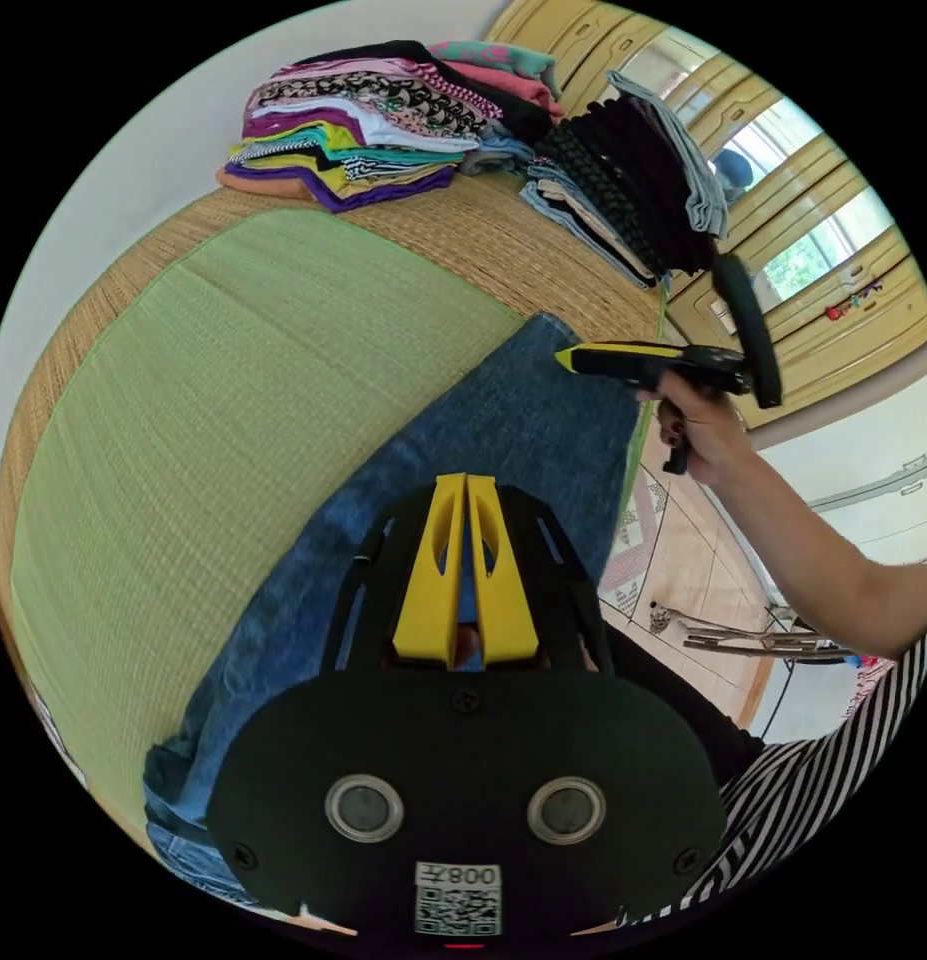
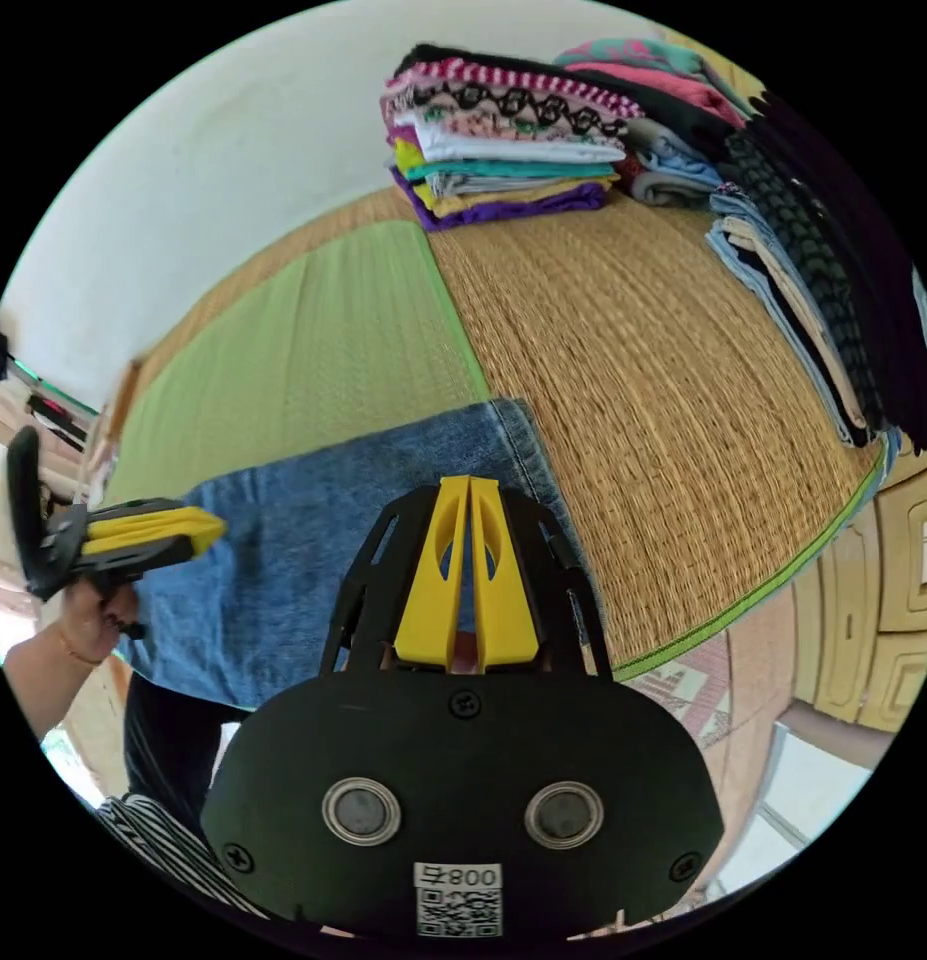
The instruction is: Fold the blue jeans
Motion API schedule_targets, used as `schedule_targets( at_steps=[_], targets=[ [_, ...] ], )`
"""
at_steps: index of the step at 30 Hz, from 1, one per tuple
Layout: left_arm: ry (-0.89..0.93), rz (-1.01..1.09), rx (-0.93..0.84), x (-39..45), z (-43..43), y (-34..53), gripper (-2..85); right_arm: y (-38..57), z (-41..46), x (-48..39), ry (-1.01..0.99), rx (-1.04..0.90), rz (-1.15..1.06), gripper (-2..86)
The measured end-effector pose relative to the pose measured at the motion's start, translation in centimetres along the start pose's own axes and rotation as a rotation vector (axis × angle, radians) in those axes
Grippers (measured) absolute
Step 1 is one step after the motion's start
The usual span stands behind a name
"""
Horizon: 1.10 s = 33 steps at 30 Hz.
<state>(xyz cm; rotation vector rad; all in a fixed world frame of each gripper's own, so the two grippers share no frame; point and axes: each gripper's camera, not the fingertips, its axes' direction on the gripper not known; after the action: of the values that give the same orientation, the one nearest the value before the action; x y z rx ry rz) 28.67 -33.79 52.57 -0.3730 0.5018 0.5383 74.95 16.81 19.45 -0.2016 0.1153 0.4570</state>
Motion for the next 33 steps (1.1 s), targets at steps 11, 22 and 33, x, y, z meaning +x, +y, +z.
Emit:
schedule_targets(
  at_steps=[11, 22, 33],
  targets=[
    [-0.237, -0.538, -0.019, -16.2, -13.1, 29.3, 0.0, -4.5, -0.7, -20.4, -0.278, 0.065, -0.293, 0.2],
    [-0.117, -0.540, 0.076, -20.7, -17.6, 39.8, 0.4, -7.0, 8.7, -53.9, -0.432, -0.258, -0.869, 0.4],
    [-0.182, -0.282, 0.033, -27.6, -23.1, 40.3, 6.3, -4.5, 11.5, -60.7, -0.408, -0.177, -0.851, 0.3]
  ],
)
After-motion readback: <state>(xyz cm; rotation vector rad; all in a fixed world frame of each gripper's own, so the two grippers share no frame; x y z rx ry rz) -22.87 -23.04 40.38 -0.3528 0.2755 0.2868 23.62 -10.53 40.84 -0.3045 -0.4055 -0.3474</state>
